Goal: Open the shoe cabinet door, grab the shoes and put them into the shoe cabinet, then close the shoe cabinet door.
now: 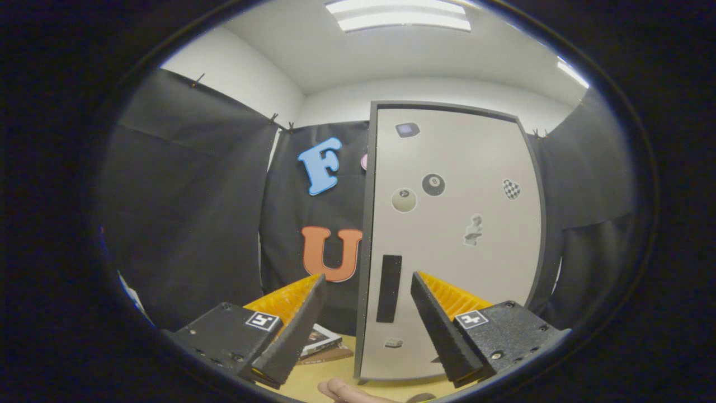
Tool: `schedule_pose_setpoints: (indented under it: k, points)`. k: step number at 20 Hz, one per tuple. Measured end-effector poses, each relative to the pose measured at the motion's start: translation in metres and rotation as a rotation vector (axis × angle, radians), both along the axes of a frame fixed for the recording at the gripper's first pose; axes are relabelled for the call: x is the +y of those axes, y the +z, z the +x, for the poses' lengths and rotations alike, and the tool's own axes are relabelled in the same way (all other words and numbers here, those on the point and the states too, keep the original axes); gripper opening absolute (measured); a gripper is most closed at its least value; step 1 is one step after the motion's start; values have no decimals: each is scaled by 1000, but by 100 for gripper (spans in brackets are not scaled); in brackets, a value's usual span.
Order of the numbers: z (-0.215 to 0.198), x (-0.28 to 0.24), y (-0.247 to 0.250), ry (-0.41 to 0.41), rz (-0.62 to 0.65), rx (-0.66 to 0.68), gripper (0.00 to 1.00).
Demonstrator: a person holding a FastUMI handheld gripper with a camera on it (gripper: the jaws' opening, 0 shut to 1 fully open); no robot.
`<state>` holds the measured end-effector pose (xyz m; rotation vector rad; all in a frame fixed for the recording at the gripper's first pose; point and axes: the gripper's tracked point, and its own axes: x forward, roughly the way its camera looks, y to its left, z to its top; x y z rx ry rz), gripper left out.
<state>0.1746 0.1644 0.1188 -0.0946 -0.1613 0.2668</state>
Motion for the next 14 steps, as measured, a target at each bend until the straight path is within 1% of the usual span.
schedule_pose_setpoints:
  k: [2, 4, 7, 9, 10, 11, 12, 13, 14]
  points:
    - [28, -8, -6, -46, 25, 21, 99]
    - [54, -14, -16, -80, 38, 83, 99]
    - [81, -18, -23, -102, 67, 136, 98]
    - [95, -9, -38, -75, 71, 214, 91]
    - [101, -10, -45, -83, 68, 244, 83]
    - [105, -9, -48, -83, 68, 259, 82]
    - [110, -9, -49, -87, 79, 266, 78]
    - [114, -7, -51, -79, 84, 279, 72]
    - [116, -7, -52, -81, 84, 295, 57]
